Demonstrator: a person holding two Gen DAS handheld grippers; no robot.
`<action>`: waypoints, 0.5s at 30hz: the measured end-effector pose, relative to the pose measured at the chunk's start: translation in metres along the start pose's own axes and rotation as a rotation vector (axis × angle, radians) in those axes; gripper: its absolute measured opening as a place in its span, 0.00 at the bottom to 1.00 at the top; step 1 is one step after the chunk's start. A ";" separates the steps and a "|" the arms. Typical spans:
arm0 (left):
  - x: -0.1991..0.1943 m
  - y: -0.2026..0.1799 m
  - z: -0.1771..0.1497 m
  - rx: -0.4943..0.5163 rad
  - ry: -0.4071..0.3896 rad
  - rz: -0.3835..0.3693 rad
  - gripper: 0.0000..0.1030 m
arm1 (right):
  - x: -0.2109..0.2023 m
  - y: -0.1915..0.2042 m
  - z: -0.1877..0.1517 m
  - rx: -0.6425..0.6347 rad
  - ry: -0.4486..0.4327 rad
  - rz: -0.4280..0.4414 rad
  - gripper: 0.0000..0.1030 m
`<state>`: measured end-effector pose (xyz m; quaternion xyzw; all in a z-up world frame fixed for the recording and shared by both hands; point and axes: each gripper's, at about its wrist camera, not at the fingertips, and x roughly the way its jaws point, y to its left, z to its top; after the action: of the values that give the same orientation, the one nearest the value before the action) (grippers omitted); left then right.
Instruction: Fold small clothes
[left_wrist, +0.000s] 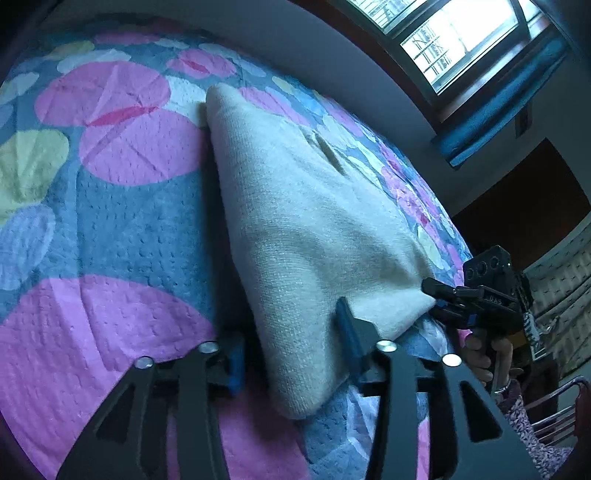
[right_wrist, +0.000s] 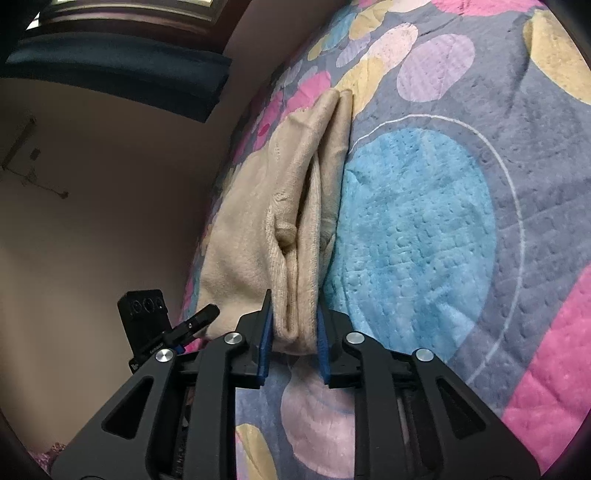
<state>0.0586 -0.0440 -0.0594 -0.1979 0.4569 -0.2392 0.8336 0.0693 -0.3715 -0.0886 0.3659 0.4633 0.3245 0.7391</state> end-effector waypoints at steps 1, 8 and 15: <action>-0.001 -0.002 -0.001 0.008 -0.005 0.008 0.50 | -0.002 -0.001 0.000 0.002 -0.004 0.001 0.20; -0.008 -0.010 -0.008 0.060 -0.034 0.090 0.67 | -0.013 0.002 -0.007 -0.015 -0.033 -0.031 0.30; -0.015 -0.013 -0.014 0.076 -0.055 0.181 0.75 | -0.018 0.017 -0.017 -0.063 -0.041 -0.097 0.50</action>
<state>0.0368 -0.0475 -0.0489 -0.1303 0.4405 -0.1745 0.8709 0.0452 -0.3733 -0.0714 0.3262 0.4548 0.2950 0.7744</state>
